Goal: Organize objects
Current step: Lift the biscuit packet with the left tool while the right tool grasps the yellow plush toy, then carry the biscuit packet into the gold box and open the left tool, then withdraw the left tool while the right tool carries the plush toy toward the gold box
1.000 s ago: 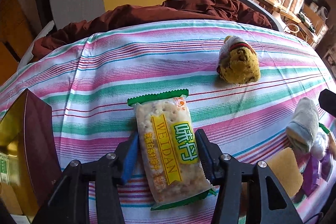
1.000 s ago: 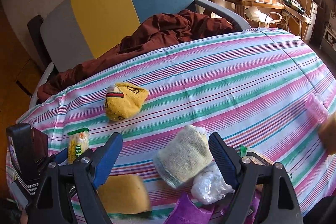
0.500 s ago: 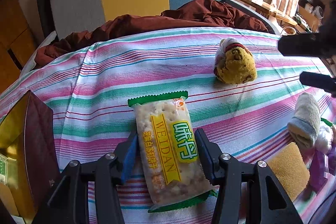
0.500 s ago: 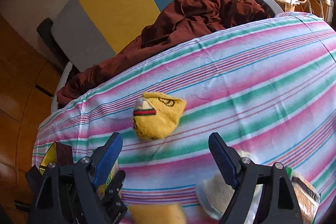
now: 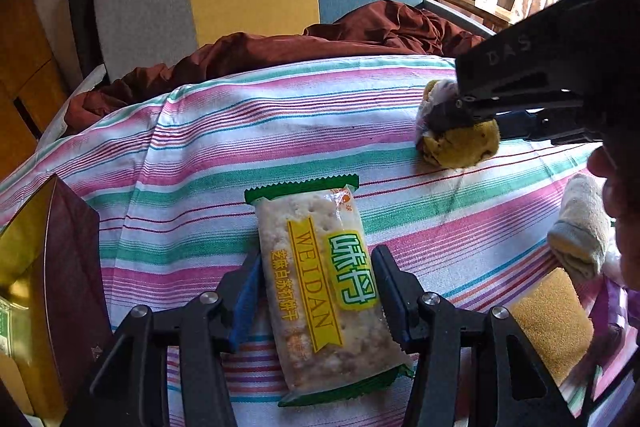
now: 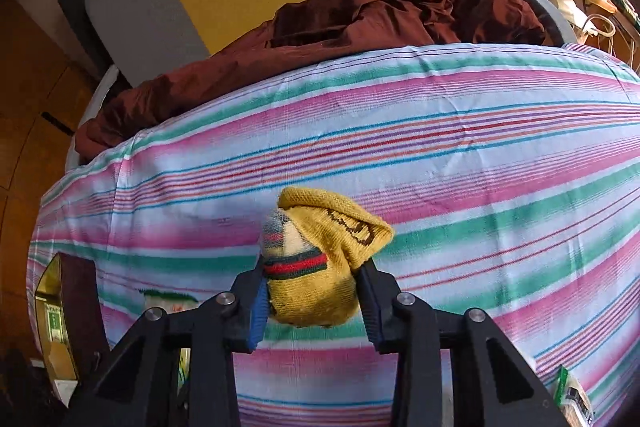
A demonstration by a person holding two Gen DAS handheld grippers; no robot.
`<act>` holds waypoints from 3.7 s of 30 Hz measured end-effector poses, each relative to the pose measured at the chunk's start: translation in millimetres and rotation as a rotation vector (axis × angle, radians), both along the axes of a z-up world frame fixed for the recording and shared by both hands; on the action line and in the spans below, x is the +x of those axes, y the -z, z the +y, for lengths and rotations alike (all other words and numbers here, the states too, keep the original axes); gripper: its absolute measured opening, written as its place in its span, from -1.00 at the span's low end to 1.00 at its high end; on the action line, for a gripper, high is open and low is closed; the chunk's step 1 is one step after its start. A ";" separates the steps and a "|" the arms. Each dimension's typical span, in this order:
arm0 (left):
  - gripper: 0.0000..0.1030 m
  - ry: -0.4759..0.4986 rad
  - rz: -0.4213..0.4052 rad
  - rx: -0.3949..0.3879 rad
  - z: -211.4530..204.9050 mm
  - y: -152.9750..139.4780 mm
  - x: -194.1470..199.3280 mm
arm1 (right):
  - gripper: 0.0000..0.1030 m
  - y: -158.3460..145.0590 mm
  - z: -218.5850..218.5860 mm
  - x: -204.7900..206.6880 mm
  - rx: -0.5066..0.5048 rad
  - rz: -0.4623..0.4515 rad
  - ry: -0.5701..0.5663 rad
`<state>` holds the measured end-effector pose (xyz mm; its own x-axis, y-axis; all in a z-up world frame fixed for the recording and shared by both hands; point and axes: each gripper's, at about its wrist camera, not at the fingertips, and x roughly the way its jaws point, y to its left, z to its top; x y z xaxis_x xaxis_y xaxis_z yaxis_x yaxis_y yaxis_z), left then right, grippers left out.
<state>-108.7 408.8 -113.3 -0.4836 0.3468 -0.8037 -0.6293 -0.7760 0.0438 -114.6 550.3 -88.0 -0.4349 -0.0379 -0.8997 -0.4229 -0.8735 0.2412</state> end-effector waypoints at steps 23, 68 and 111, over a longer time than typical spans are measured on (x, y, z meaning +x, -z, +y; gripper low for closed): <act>-0.07 -0.037 -0.058 0.054 -40.5 -36.3 30.7 | -0.27 10.5 -28.0 38.5 0.118 0.019 -0.119; 0.03 -0.438 -0.185 0.001 -320.3 -39.5 -124.4 | -0.25 12.9 -48.3 37.6 0.259 0.014 -0.150; 0.38 -0.588 0.146 0.078 -381.8 -113.5 48.8 | -0.30 3.7 -64.9 34.6 0.333 0.018 -0.150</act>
<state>-59.9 27.1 0.2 -0.7154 0.0435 -0.6974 -0.0866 -0.9959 0.0267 -80.0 485.3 -91.7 -0.4626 0.1912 -0.8657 -0.2821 -0.9575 -0.0607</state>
